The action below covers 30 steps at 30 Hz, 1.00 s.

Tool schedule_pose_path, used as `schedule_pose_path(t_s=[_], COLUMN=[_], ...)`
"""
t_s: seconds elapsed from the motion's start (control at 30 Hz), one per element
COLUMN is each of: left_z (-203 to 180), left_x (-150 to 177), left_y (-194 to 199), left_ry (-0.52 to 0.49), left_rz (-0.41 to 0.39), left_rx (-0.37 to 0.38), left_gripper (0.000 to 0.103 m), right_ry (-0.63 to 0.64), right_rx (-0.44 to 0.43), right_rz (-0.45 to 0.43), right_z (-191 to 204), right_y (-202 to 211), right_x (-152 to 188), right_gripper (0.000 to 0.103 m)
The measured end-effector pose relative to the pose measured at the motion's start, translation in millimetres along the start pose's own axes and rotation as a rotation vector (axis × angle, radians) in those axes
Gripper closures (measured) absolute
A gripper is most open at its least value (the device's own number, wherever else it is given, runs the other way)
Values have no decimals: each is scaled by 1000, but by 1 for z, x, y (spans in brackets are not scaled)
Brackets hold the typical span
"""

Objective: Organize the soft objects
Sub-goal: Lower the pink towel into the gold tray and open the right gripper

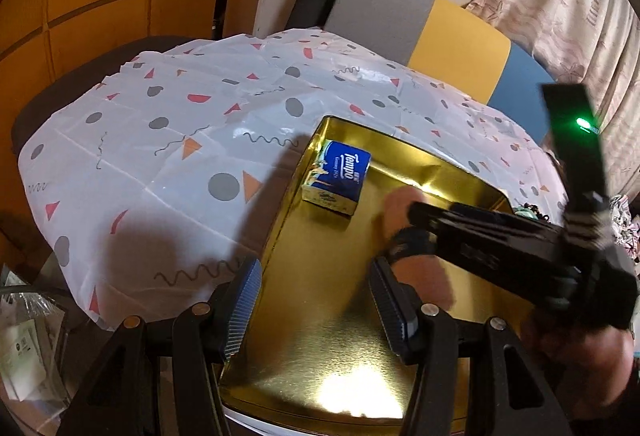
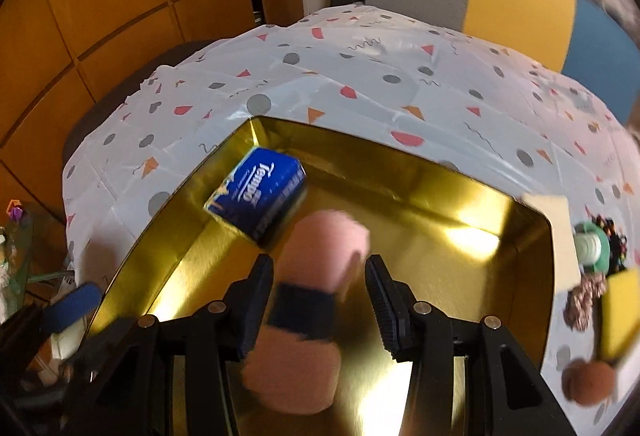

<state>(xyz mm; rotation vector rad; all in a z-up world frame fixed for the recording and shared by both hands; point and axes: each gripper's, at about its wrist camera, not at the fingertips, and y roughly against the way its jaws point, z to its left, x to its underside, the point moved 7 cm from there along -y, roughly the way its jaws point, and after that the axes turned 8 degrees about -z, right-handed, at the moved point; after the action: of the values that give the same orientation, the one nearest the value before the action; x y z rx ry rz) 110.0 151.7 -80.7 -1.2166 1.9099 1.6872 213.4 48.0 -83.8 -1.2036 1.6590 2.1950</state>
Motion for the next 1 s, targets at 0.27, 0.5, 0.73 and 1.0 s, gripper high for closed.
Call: schedule_pose_path(t_s=[0.27, 0.5, 0.73, 1.0], left_z=[0, 1, -2, -3], left_x=[-3, -4, -3, -1], left_y=[3, 6, 7, 6], left_ry=[17, 27, 16, 13], left_rz=[-20, -26, -32, -27], left_rx=[11, 7, 8, 0], left_gripper=[46, 46, 46, 46], right_ry=[-7, -60, -31, -21], right_rx=[-22, -73, -76, -2], right_rz=[50, 138, 206, 83], right_z=[-2, -2, 7, 5], right_y=[11, 25, 19, -7], right_x=[15, 51, 70, 26], right_gripper=[54, 54, 61, 63])
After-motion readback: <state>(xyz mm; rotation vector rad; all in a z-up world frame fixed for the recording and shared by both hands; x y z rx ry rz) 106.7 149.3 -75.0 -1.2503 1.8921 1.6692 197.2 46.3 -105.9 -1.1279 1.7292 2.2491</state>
